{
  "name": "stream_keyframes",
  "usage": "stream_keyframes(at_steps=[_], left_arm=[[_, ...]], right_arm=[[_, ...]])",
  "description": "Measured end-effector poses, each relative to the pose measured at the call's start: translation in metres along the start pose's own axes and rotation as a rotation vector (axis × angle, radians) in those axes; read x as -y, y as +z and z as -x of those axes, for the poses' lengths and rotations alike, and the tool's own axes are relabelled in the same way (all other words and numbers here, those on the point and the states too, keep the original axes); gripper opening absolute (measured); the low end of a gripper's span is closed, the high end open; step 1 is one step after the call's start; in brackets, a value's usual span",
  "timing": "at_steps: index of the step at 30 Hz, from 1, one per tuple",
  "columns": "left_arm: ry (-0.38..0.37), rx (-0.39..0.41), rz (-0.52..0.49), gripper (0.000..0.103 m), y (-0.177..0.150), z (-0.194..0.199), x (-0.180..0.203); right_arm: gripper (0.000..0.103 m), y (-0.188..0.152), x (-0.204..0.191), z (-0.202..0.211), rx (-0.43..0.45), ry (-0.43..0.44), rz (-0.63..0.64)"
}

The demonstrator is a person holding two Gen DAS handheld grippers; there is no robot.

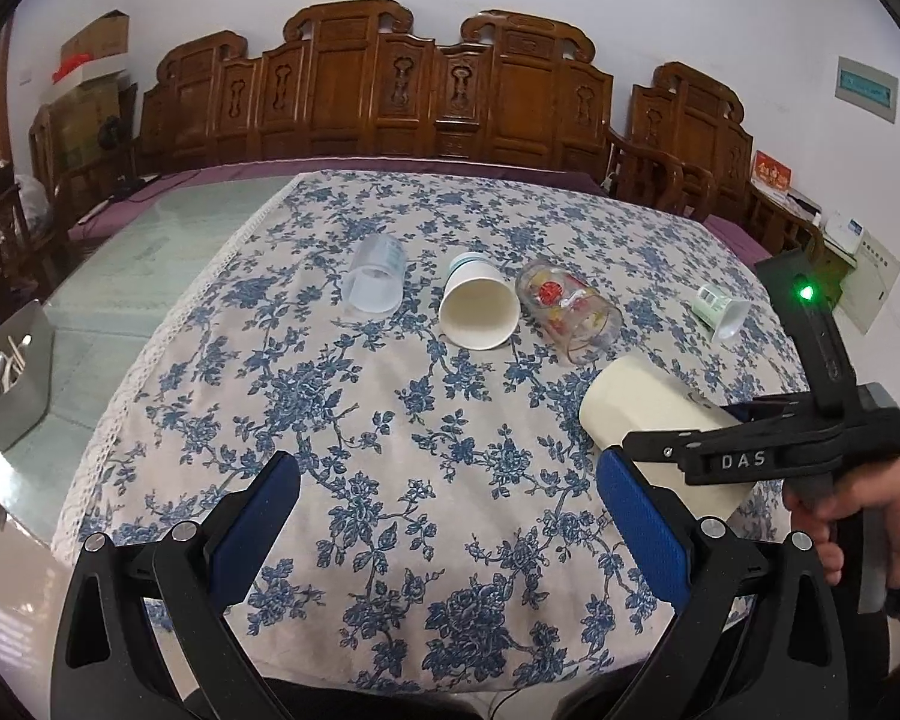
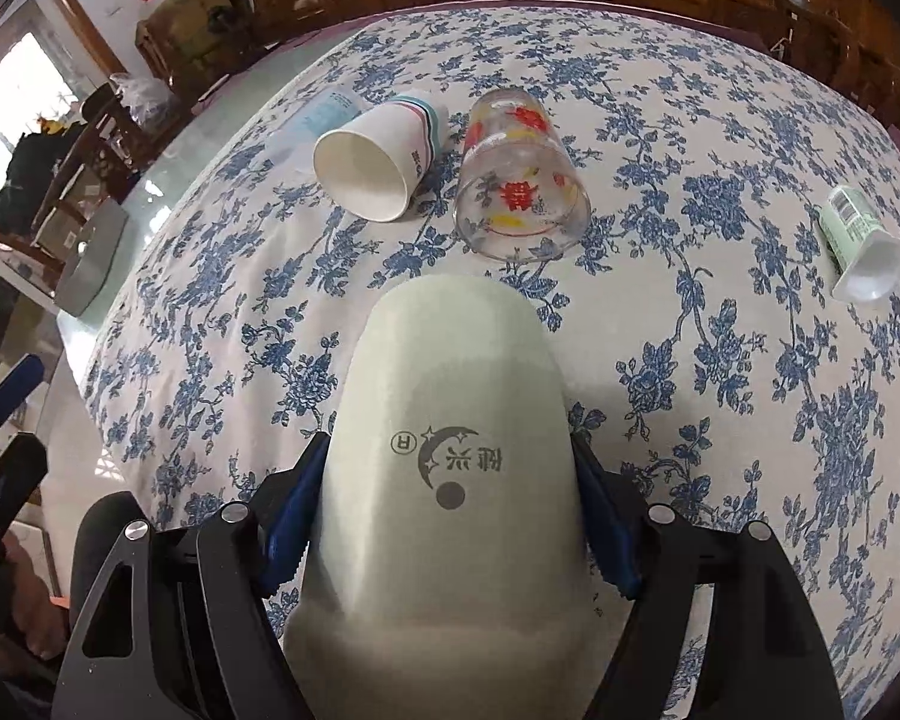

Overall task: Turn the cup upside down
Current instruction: 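Lift the cream cup with the right gripper and carry it toward the left gripper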

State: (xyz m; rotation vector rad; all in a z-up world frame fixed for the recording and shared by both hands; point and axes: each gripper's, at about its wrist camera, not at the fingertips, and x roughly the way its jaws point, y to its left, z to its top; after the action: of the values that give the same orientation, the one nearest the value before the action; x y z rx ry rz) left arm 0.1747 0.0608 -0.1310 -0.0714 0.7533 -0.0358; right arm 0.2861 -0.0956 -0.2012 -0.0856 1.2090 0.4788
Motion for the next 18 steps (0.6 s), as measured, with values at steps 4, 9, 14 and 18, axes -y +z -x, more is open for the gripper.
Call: stream_keyframes(at_steps=[4, 9, 14, 18], left_arm=[[0.003, 0.000, -0.001, 0.095, 0.000, 0.000, 0.001], [-0.001, -0.008, -0.005, 0.095, 0.004, -0.002, 0.007], [-0.017, -0.024, -0.021, 0.095, 0.015, -0.012, 0.026], [-0.039, -0.053, -0.038, 0.095, 0.025, -0.026, 0.045]], right_arm=[[0.079, -0.006, 0.001, 0.005, 0.033, -0.007, 0.008], [0.079, -0.011, 0.004, 0.031, 0.110, -0.019, 0.022], [0.079, -0.028, 0.018, 0.068, 0.231, -0.040, 0.011], [0.079, -0.049, 0.037, 0.095, 0.319, -0.063, -0.025]])
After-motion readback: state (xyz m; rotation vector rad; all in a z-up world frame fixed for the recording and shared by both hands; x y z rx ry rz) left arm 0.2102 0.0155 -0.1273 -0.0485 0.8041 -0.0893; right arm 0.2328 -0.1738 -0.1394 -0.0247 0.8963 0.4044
